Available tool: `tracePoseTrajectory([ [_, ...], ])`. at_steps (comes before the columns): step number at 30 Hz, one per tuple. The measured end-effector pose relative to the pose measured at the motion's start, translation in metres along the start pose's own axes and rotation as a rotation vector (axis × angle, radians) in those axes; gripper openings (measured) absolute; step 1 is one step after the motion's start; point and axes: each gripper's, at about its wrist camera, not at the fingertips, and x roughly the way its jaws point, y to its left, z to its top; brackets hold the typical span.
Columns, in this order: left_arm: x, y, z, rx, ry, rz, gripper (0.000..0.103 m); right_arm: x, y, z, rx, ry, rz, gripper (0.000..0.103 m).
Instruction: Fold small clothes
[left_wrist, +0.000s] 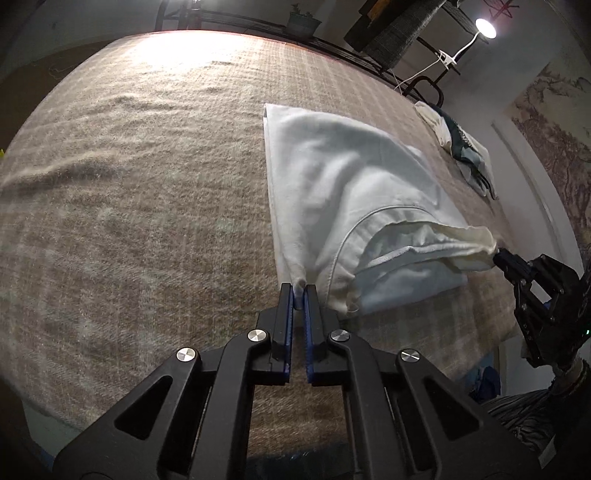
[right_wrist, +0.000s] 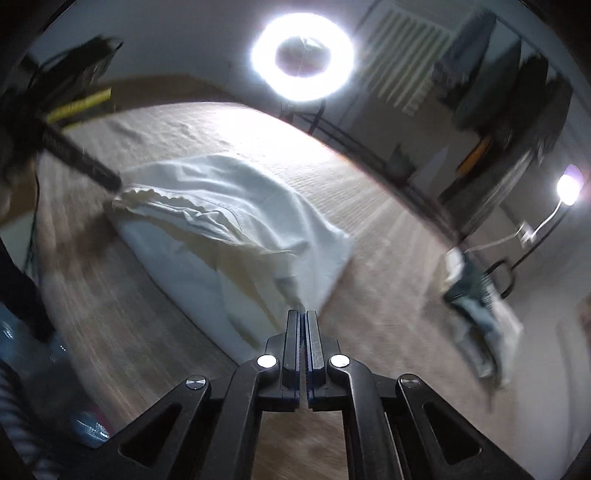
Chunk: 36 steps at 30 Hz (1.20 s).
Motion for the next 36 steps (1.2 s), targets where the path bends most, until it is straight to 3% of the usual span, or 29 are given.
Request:
tracePoseTrajectory([
  [4,0.002,0.006,-0.006,0.002,0.013,0.011,0.003,0.001,0.025,-0.015,-0.123,0.034,0.022,0.0],
  [6,-0.002,0.006,-0.005,0.006,-0.001,0.01,0.003,0.002,0.027,-0.018,-0.122,0.058,0.061,0.001],
  [9,-0.006,0.006,-0.005,0.013,-0.008,-0.002,0.003,-0.007,-0.001,-0.021,0.051,0.059,0.17,0.034],
  [14,-0.003,0.002,-0.003,0.011,0.002,-0.017,0.003,0.002,-0.067,-0.031,0.492,0.071,0.342,0.04],
  [18,-0.003,-0.001,-0.001,0.006,0.004,-0.04,0.003,0.032,-0.068,-0.033,0.604,0.158,0.423,0.038],
  [21,0.0,-0.001,-0.002,0.027,0.016,-0.013,0.003,0.051,-0.056,-0.032,0.622,0.215,0.483,0.002],
  [22,0.003,-0.001,-0.004,0.045,0.025,0.016,0.003,0.052,-0.053,-0.03,0.612,0.222,0.476,0.001],
  [26,0.006,0.007,-0.007,0.044,0.054,0.045,0.003,0.046,-0.054,-0.027,0.543,0.227,0.407,0.001],
  [29,-0.006,0.012,0.003,0.009,0.021,0.013,0.003,0.044,-0.069,-0.029,0.583,0.216,0.517,0.013],
  [30,-0.01,0.013,0.009,-0.001,0.003,0.001,0.006,0.039,-0.077,-0.027,0.598,0.185,0.533,0.028],
  [31,-0.013,0.014,0.016,-0.013,-0.013,-0.01,0.01,0.034,-0.088,-0.026,0.614,0.15,0.53,0.033],
  [33,-0.017,0.016,0.034,-0.045,-0.04,-0.025,0.03,0.032,-0.108,-0.02,0.68,0.094,0.553,0.033],
  [36,-0.023,0.017,0.059,-0.084,-0.068,-0.102,0.03,0.048,-0.136,-0.013,0.805,0.046,0.575,0.033],
])
